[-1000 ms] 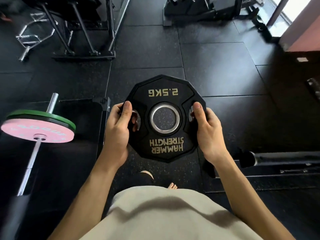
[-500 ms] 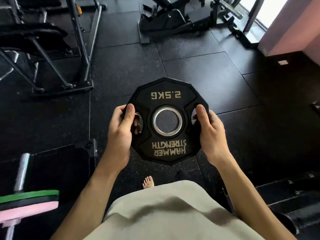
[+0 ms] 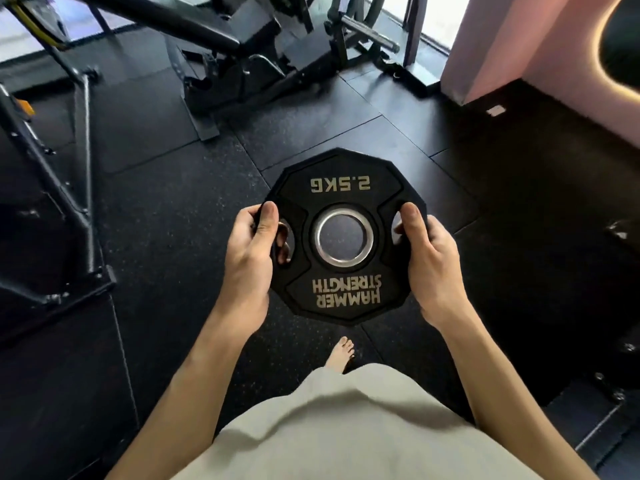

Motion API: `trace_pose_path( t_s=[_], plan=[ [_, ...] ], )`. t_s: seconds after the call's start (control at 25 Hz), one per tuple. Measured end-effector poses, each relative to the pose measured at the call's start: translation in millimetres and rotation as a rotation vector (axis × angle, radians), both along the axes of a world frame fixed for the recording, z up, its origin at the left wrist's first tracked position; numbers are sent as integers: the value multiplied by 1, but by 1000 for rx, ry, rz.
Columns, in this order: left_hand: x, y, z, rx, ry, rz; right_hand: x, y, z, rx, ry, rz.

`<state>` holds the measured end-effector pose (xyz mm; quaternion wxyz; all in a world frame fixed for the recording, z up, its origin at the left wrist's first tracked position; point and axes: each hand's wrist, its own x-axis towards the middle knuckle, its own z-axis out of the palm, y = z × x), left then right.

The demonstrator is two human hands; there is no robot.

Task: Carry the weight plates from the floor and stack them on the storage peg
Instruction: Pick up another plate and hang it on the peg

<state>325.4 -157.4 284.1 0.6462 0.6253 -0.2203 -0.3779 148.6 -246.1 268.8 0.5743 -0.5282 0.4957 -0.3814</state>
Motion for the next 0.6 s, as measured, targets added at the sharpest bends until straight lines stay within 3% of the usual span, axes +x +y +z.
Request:
trace_pose_path(
  t_s=[0.36, 0.6],
  plan=[
    [69, -254, 6, -55, 31, -208, 53, -220, 11, -42, 58, -155],
    [108, -454, 12, -52, 28, -445, 84, -381, 12, -48, 92, -389]
  ],
)
